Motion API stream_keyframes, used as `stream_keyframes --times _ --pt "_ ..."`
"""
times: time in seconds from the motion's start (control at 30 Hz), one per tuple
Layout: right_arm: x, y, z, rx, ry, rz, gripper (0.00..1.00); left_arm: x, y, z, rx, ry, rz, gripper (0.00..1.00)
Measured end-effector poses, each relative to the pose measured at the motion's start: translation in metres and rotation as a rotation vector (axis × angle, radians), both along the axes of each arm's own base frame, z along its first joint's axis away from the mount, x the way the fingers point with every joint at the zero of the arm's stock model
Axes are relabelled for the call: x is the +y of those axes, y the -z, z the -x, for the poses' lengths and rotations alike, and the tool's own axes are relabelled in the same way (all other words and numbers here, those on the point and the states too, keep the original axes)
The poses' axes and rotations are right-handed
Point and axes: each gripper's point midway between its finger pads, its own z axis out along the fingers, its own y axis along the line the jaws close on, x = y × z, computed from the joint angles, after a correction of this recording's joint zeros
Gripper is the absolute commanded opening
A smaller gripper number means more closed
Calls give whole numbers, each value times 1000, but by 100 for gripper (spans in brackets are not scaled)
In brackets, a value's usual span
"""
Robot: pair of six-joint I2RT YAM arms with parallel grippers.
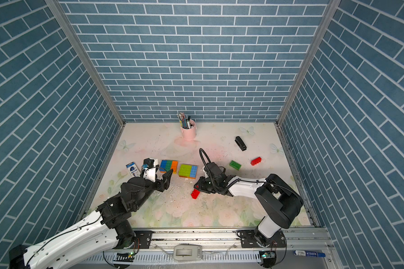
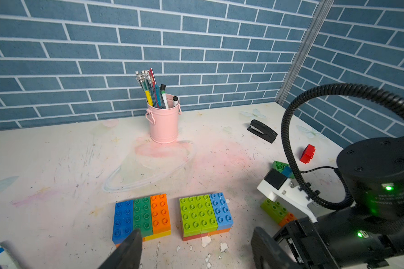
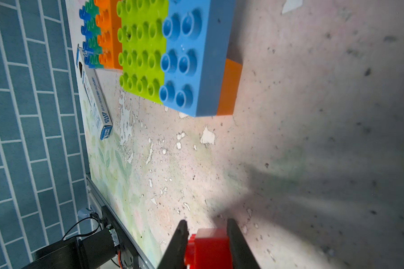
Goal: Assemble a rectangle with lego
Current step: Place the lego brick at the center of the board, then pick up the lego brick from the center of the board.
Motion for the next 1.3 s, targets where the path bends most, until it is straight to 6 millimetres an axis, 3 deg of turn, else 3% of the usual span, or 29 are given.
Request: stream_keyframes --times 0.33,0.47,0.6,0.7,0.83,1.07,1.3 --pt "-46 20 23 23 -57 231 54 -10 4 -4 12 22 5 76" --pt "-56 5 25 -4 -105 302 63 -12 6 -4 16 29 4 76" --pt "-51 -16 25 -60 -208 356 75 -12 5 -4 16 30 6 76" --pt "-49 -16 31 -84 -306 437 80 -9 7 -4 14 13 8 77" --pt "-46 -5 36 -98 -407 548 81 14 7 -7 13 -69 0 81" --pt "-42 12 45 -108 -519 654 82 75 13 -15 75 -289 29 90" --pt "-31 14 48 -121 -559 666 82 92 36 -14 173 -364 21 90"
